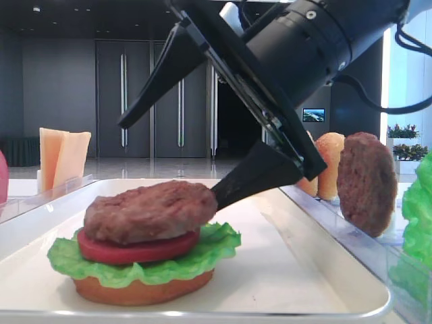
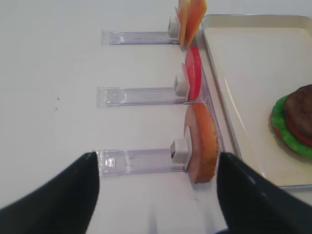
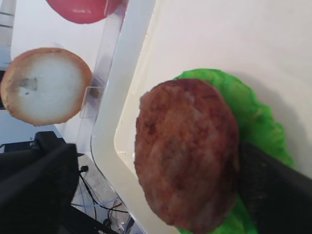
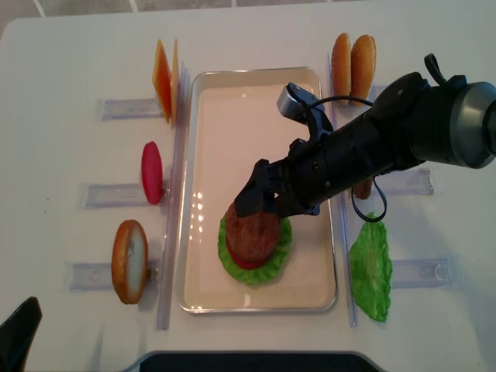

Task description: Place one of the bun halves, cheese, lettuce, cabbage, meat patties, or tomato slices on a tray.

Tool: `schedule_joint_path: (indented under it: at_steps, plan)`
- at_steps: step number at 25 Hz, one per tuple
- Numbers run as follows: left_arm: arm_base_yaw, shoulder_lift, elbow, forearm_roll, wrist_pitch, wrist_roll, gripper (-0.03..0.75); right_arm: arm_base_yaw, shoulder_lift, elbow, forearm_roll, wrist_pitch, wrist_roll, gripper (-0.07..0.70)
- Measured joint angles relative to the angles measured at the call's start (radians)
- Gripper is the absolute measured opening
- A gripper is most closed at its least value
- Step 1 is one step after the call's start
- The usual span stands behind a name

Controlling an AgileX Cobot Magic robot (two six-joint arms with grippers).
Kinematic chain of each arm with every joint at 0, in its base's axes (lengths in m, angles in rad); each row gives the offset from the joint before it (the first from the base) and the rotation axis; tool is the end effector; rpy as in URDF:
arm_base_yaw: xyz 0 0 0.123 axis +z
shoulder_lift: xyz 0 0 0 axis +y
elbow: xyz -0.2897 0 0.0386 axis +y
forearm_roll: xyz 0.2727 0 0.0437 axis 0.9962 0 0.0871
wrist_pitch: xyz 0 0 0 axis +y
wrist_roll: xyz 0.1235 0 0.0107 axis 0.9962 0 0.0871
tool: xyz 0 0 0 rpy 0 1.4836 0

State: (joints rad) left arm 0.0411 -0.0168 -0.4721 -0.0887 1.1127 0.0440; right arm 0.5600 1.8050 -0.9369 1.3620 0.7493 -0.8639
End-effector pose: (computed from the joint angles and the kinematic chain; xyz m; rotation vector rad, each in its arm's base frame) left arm 0.0365 -0.0084 0.2603 0.0094 2.1044 -0.0562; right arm 0.2666 0.2647 0.1397 -0.4935 2.6396 1.2866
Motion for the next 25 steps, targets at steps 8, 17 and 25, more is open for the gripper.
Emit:
schedule_joint_path:
  at_steps: [8, 17, 25]
  plan:
    - [0.0, 0.0, 0.0, 0.001, 0.0, 0.0, 0.571, 0.0, -0.017, 0.0, -0.078, -0.043, -0.001, 0.668]
    - [0.0, 0.0, 0.0, 0.001, 0.0, 0.0, 0.571, 0.0, -0.13, 0.0, -0.212, -0.097, 0.062, 0.668]
    - [0.0, 0.0, 0.0, 0.001, 0.0, 0.0, 0.571, 0.0, -0.285, 0.0, -0.492, -0.128, 0.259, 0.668]
